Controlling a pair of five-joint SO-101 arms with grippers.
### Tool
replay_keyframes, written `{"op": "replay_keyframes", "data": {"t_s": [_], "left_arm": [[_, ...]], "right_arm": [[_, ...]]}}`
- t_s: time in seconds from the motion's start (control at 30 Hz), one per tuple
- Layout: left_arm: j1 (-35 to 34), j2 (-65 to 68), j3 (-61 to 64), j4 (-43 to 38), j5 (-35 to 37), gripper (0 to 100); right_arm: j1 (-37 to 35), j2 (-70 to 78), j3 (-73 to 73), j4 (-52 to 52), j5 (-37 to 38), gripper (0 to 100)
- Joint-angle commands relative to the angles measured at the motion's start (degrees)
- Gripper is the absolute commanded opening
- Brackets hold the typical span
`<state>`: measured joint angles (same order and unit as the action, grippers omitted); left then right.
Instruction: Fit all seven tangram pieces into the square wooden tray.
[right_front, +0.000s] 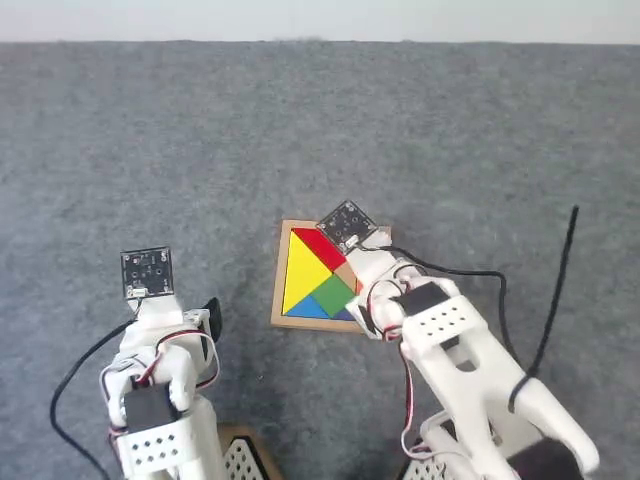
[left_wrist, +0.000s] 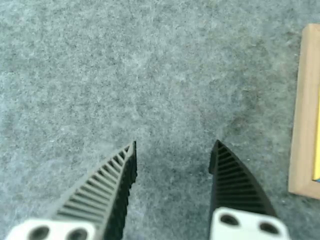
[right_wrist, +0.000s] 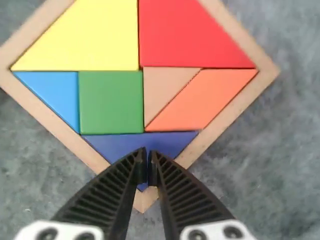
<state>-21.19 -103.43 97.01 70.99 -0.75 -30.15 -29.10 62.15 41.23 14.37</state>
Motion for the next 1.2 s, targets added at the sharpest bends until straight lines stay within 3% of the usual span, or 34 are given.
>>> {"op": "replay_keyframes", "data": {"t_s": [0.0, 0.23, 0.6, 0.83, 1.17], "left_arm": [[-0.3, -1.1, -0.6, 0.3, -0.3, 23], [-0.3, -1.1, -0.6, 0.3, -0.3, 23], [-0.3, -1.1, -0.6, 0.3, -0.3, 23], [-0.3, -1.1, -0.6, 0.3, -0.3, 23], [-0.3, -1.1, -0.6, 0.3, -0.3, 23]], "right_arm": [[3.1, -2.5, -2.1, 1.2, 0.1, 0.6], [8.6, -20.5, 5.2, 3.0, -1.7, 0.7], [25.2, -49.4, 25.4, 6.1, 1.1, 0.8], [28.1, -65.5, 34.6, 4.8, 1.1, 0.8], [27.8, -74.8, 34.3, 14.7, 1.1, 0.8]]}}
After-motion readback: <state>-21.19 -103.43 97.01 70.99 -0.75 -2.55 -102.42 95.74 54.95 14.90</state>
